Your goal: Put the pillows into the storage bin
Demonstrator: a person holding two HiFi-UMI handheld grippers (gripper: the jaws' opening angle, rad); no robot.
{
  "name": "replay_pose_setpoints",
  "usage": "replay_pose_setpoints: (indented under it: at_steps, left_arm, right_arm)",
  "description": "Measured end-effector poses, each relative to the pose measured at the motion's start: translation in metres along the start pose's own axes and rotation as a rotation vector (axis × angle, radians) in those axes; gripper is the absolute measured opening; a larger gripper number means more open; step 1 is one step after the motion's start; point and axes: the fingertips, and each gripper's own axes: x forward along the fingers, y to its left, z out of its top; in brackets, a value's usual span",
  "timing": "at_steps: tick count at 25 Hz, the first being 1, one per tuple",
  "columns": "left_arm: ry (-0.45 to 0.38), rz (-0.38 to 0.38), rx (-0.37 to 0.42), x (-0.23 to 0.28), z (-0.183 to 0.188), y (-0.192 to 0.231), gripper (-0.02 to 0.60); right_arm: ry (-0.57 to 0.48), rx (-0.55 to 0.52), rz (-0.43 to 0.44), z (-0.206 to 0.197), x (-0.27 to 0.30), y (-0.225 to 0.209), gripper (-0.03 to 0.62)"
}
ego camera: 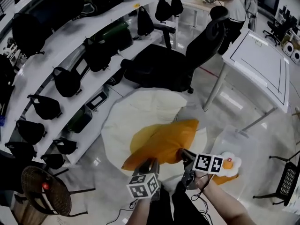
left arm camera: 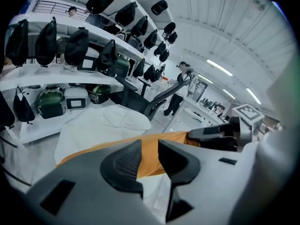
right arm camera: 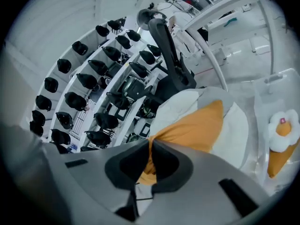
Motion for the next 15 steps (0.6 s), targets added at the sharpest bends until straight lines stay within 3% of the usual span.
replay_pose_setpoints:
  at_steps: [7,15]
  left_arm:
    - [-0.054,-0.073,0.075,0.004,0.039,-0.052,0.107]
    - [-0.049,-0.169,0.149,0.015,0.046,-0.114,0.107]
  right_arm:
    - [-0.078,0.041,0.019,0.038,-0.041,0.007,0.017]
    - [-0.203,0.118,0.036,0.079,-0.102,-0.004,0.012]
